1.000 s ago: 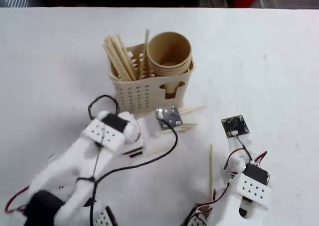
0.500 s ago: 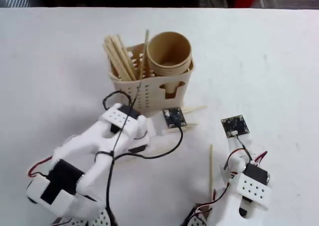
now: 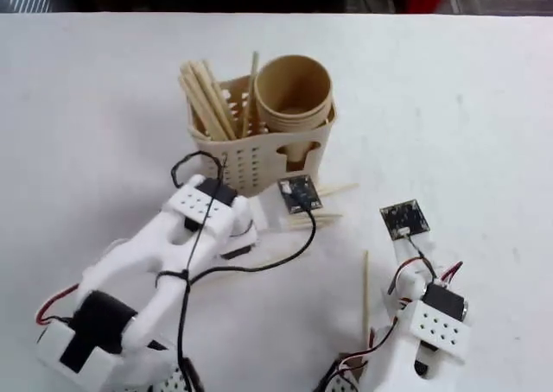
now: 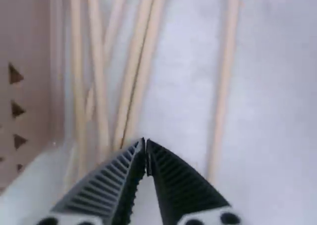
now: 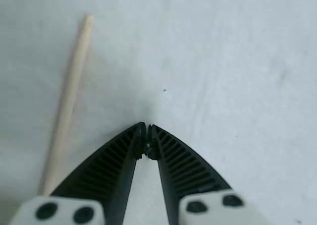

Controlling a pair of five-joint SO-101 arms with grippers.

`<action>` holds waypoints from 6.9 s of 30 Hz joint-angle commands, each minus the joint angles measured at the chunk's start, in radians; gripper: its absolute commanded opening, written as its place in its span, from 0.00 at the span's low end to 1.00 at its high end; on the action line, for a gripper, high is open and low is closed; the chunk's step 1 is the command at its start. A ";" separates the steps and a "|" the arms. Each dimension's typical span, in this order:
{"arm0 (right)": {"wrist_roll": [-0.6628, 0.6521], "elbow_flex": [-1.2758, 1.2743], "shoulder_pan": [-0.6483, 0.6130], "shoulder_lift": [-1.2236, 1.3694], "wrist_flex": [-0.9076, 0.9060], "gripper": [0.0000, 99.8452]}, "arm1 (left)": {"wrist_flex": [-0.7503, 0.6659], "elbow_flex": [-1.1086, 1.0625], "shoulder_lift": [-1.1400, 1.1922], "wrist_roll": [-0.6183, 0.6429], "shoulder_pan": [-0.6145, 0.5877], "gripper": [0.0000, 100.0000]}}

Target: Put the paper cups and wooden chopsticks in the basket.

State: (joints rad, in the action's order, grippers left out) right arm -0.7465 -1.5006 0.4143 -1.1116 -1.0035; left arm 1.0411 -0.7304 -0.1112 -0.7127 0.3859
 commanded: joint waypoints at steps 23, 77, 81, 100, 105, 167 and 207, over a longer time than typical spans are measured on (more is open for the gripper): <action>-0.008 0.006 -0.010 -0.012 0.010 0.02 | -0.009 -0.207 -0.116 -0.031 0.097 0.16; -0.008 0.006 -0.010 -0.012 0.010 0.02 | 0.532 0.690 -0.670 0.187 0.153 0.02; -0.008 0.006 -0.010 -0.012 0.010 0.02 | 0.365 0.878 -0.656 0.261 0.147 0.02; -0.009 0.005 -0.010 -0.012 0.010 0.02 | -0.660 0.160 -0.570 0.608 -0.137 0.02; -0.009 0.005 -0.010 -0.012 0.010 0.02 | -0.658 0.097 -0.570 0.612 -0.142 0.05; -0.427 0.704 -1.079 0.964 0.271 0.30 | -0.227 0.638 0.441 0.945 -0.820 0.09; -0.195 0.956 -1.026 1.079 0.197 0.23 | -0.226 0.637 0.441 0.945 -0.820 0.09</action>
State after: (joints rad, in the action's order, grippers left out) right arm -0.9367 -0.5907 -0.6229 -0.0391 -0.8592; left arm 0.8339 -0.1412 0.3414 0.2232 -0.4304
